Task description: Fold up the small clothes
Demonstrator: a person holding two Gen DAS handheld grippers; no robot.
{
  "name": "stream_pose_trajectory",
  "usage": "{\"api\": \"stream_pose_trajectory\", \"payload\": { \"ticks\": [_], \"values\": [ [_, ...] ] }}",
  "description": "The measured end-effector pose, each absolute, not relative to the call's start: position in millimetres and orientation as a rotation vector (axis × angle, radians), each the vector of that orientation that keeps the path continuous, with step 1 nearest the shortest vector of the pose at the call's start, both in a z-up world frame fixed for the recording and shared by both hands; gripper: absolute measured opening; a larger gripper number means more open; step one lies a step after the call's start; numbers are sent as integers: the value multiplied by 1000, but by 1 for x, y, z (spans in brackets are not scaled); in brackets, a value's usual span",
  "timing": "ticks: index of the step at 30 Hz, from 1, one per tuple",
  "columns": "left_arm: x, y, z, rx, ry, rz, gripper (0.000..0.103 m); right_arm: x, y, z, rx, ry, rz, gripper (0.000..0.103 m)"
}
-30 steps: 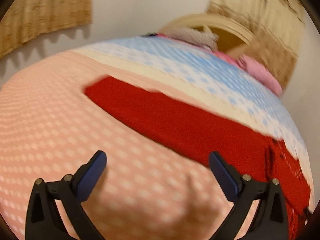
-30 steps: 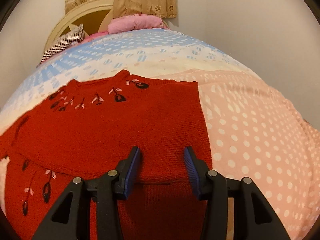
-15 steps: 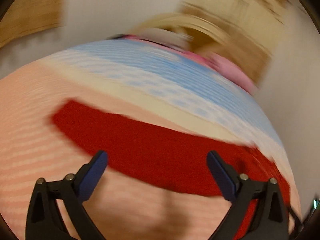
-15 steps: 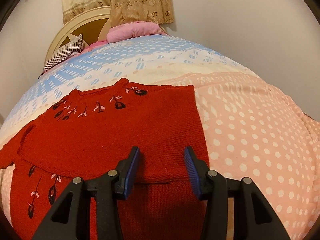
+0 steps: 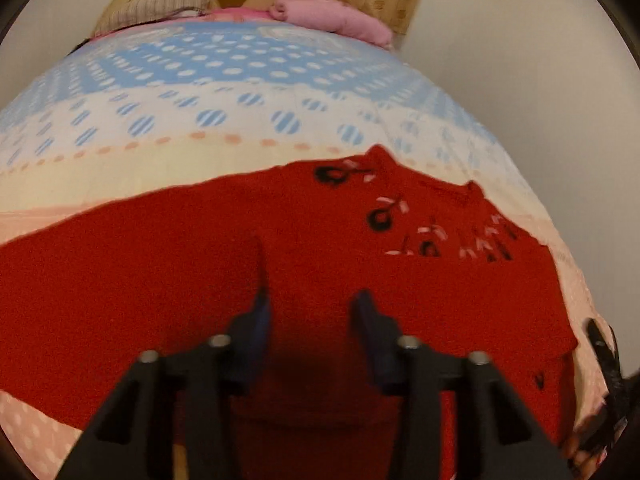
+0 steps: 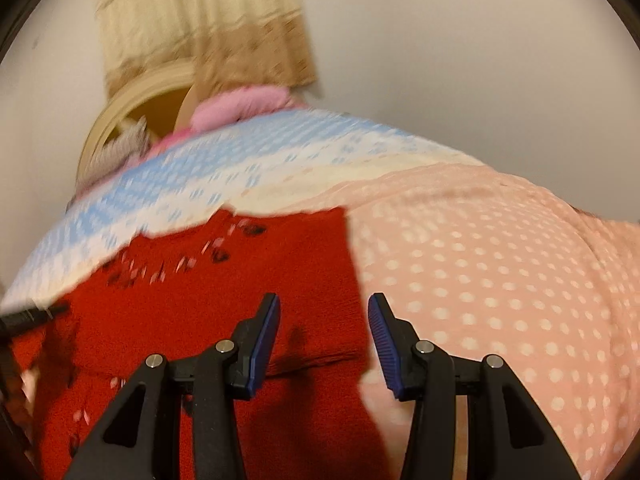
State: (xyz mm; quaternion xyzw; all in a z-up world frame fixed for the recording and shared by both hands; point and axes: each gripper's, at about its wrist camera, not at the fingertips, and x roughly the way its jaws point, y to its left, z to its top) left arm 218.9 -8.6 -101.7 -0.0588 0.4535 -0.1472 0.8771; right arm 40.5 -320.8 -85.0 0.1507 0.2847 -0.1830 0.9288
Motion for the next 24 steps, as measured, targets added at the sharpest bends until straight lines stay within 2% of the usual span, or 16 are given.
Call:
{"api": "stream_pose_trajectory", "payload": {
  "ticks": [3,6,24],
  "values": [
    [212,-4,-101,-142,923,-308,13,20,-345,-85,441,516,-454,47],
    [210,4,-100,-178,912,-308,10,6,-366,-91,566,481,-503,47],
    [196,33,-108,-273,878,-214,9,12,-368,-96,573,517,-506,47]
  ]
}}
